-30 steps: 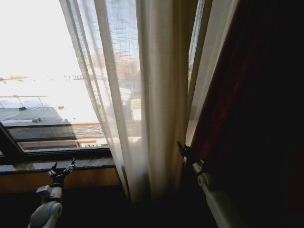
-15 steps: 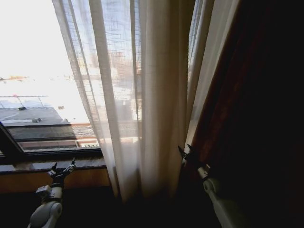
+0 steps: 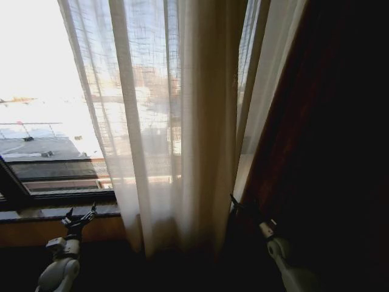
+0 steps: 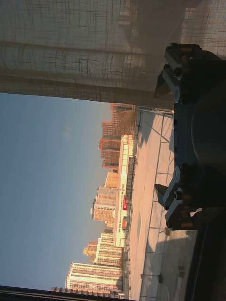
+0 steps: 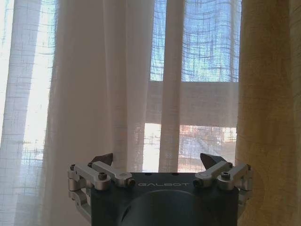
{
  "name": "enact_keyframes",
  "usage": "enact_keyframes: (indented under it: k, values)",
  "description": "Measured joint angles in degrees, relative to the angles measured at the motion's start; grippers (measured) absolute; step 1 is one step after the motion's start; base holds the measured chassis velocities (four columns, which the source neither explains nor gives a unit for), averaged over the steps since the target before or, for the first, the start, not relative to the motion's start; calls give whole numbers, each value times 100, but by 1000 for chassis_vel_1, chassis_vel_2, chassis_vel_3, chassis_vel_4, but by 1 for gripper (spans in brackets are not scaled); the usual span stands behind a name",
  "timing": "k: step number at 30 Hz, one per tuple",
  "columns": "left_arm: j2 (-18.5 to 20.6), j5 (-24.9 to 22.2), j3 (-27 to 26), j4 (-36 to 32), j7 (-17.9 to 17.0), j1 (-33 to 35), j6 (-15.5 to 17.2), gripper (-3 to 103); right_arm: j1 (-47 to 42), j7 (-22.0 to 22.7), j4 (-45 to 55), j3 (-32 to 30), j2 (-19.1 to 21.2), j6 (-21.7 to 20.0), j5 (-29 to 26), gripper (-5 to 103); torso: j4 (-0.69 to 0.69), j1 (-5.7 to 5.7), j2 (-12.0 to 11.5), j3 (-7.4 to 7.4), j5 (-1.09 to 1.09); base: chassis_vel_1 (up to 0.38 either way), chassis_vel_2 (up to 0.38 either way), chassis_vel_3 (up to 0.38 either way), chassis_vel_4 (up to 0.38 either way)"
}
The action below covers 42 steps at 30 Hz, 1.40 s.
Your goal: Open the curtains by pulling them apart, changing their state from closed to fully open.
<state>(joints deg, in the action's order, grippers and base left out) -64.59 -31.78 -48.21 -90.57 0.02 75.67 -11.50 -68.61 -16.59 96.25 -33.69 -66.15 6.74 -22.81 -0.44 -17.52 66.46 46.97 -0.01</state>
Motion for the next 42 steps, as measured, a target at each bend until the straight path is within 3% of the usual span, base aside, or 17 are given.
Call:
enact_keyframes:
  k: [16,42]
  values:
    - [0,0,0,0,0,0,0,100,-30,-98,48,65,-37,-5,110,100,-1,0,0,0,1,88,48,-87,-48]
    - [0,0,0,0,0,0,0,100,-10,-239,94,87,-57,-11,161,100,-1,0,0,0,1,348,293,-346,-286]
